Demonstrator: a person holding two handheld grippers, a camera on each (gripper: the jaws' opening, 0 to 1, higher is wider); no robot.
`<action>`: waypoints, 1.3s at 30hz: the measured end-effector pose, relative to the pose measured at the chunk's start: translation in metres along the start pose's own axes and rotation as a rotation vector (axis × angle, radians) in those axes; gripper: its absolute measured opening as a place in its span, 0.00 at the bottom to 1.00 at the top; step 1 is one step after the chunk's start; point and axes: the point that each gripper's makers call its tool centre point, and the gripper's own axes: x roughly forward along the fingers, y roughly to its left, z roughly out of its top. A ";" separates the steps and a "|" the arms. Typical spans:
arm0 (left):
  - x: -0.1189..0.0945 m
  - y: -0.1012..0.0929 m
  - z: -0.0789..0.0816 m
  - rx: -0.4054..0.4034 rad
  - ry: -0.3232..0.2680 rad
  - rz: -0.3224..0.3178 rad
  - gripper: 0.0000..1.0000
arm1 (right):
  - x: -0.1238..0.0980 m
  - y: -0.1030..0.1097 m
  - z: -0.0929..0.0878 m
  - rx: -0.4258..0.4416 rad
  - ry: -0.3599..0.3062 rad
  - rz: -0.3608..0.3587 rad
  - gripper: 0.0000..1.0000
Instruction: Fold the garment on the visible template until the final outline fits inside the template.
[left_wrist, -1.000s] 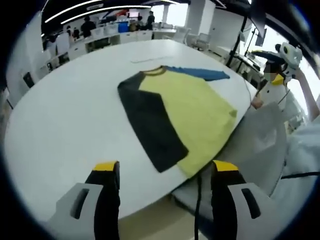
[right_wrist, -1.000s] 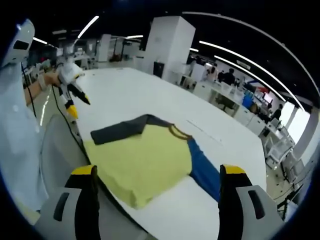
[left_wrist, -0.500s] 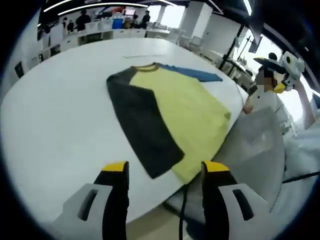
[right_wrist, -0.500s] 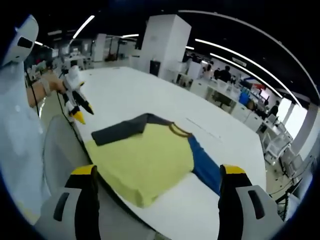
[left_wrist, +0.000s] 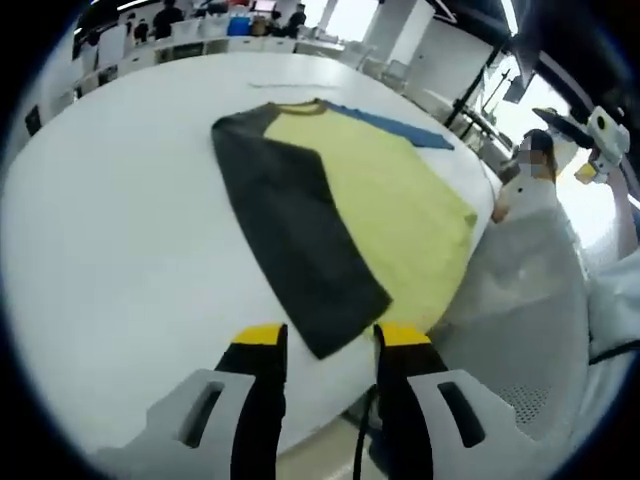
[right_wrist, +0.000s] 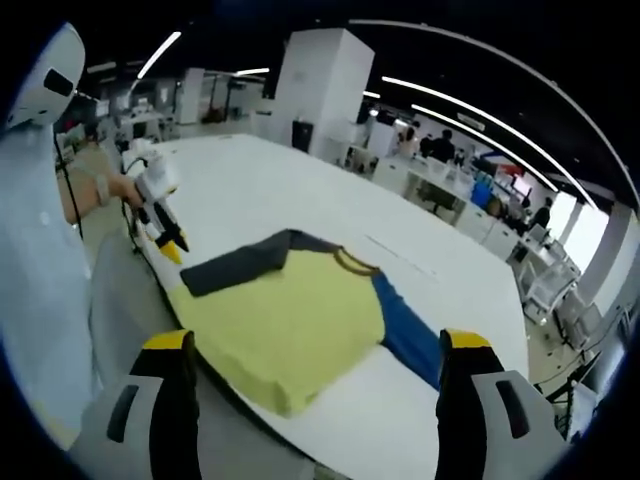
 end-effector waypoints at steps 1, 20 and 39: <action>0.003 0.002 -0.002 0.005 0.000 -0.002 0.31 | 0.000 0.001 0.000 -0.001 0.001 0.003 1.00; 0.015 0.013 -0.018 -0.073 0.014 0.027 0.31 | -0.007 -0.002 -0.002 0.028 -0.020 -0.026 1.00; 0.022 0.009 -0.022 -0.008 0.049 0.040 0.14 | -0.007 0.000 -0.010 0.049 -0.010 -0.030 0.97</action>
